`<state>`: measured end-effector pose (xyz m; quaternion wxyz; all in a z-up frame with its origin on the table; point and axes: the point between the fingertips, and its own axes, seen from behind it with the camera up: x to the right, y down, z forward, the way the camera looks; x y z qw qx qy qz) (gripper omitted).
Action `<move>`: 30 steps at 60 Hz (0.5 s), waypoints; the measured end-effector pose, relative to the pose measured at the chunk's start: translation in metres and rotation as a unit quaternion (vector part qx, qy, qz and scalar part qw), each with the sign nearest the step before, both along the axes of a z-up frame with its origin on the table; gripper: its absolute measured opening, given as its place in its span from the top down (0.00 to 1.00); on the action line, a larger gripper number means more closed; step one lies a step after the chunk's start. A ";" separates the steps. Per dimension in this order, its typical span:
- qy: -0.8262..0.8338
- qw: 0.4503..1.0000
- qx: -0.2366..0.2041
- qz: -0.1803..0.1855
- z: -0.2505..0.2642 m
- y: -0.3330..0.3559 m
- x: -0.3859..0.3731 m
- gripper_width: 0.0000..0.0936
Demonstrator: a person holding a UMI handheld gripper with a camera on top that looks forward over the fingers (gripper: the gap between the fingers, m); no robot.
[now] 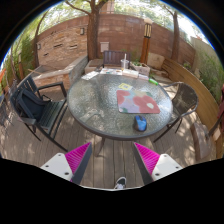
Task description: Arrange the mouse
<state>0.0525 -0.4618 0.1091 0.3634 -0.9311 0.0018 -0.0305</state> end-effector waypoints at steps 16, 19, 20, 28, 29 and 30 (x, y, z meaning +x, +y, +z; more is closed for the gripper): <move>-0.004 0.999 0.012 -0.036 -0.081 0.113 0.124 0.09; -0.003 0.999 0.016 -0.032 -0.093 0.132 0.137 0.10; -0.002 0.999 0.017 -0.032 -0.097 0.138 0.140 0.10; 0.022 1.000 0.001 -0.020 -0.127 0.168 0.143 0.22; 0.025 1.000 0.000 -0.020 -0.129 0.169 0.143 0.25; 0.026 0.999 -0.002 -0.021 -0.130 0.168 0.141 0.28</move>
